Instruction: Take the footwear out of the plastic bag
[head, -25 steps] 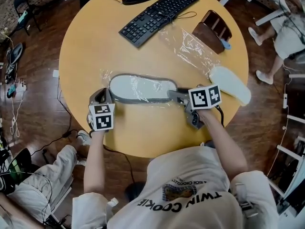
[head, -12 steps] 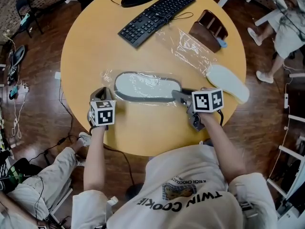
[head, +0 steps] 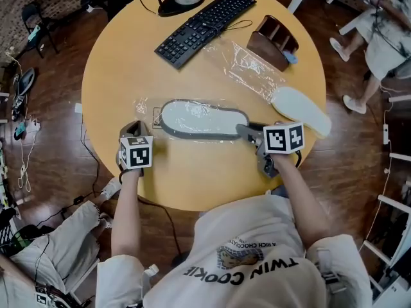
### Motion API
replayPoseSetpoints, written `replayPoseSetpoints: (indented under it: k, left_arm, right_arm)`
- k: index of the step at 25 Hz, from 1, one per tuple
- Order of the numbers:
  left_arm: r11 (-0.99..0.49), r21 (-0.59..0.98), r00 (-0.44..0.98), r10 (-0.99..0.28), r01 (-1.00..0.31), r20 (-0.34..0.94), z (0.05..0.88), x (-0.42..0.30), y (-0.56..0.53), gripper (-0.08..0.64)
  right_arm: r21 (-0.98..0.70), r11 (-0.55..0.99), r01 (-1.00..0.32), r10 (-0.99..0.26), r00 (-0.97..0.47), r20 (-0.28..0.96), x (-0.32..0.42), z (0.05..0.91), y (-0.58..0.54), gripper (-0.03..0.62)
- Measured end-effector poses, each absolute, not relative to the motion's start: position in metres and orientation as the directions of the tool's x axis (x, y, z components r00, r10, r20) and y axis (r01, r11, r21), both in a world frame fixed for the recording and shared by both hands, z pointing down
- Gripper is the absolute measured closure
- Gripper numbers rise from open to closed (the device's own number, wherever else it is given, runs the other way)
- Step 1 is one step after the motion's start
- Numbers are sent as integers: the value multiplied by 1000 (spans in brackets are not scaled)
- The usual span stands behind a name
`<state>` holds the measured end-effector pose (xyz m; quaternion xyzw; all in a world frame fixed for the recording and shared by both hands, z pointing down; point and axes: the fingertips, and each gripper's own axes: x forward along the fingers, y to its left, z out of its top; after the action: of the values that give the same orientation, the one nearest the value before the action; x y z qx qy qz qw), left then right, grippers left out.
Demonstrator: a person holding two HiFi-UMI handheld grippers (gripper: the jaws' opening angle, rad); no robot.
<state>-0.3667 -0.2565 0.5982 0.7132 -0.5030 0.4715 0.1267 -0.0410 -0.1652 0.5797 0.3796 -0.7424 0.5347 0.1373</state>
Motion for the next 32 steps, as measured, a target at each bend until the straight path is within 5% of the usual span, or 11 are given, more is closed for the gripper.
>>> replayPoseSetpoints:
  k: [16,32]
  left_arm:
    - [-442,-326,0,-592,-836,806,596,-367,-257,555]
    - [-404,-370,-19,-654,-836,757,572,-337,-247,554]
  right_arm:
    - [-825,129,-549,-483,-762,431,5,555,-144,522]
    - [-840,119,-530,-490,-767,414,30,559,-140,523]
